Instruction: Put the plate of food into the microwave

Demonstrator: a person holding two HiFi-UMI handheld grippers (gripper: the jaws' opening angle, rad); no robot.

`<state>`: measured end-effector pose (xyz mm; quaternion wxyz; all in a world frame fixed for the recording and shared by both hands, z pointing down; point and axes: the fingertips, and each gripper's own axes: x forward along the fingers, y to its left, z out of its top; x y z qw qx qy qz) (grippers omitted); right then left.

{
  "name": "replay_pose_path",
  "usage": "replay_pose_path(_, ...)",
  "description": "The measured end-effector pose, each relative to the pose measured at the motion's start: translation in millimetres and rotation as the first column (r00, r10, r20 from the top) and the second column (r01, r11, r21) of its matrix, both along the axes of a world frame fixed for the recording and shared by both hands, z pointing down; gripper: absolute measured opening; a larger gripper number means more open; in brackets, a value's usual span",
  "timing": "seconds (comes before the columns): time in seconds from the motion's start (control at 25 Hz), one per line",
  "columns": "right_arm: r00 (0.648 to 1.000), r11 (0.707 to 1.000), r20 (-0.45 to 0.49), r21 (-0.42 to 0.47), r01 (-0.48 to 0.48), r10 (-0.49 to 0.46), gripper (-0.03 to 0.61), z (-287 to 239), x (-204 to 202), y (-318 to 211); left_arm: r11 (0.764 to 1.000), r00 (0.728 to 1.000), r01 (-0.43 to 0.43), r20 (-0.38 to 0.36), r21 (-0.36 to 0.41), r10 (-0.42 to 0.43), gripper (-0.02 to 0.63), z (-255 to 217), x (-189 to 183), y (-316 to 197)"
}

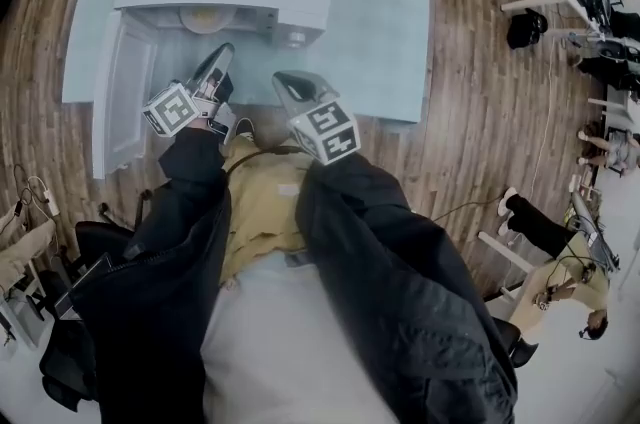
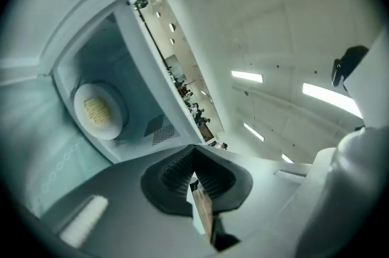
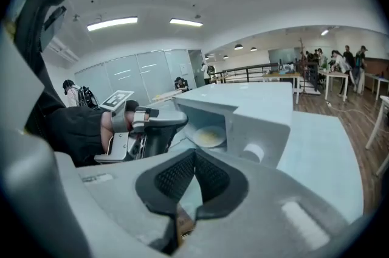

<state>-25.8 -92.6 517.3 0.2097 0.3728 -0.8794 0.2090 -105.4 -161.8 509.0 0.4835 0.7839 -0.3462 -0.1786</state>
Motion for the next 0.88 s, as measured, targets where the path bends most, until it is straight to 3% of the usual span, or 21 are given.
replay_pose_path(0.24, 1.000, 0.990, 0.015, 0.137, 0.022, -0.024, -0.003, -48, 6, -19, 0.979, 0.965, -0.064, 0.262, 0.195, 0.011, 0.000, -53, 21, 2)
replay_pose_path(0.48, 0.999, 0.958, 0.046, 0.285, 0.001, -0.014, -0.003, -100, 13, -38, 0.934, 0.875, -0.119, 0.480, 0.338, -0.062, 0.000, -98, 34, -3)
replay_pose_path(0.68, 0.998, 0.929, 0.053, 0.370, 0.002, -0.023, -0.008, -126, 7, -40, 0.883, 0.801, -0.153, 0.579, 0.444, -0.152, 0.000, -131, 36, 1)
replay_pose_path(0.88, 0.997, 0.906, 0.070, 0.423, -0.010, -0.022, -0.008, -147, 5, -40, 0.852, 0.738, -0.184, 0.642, 0.490, -0.210, 0.000, -149, 37, 7)
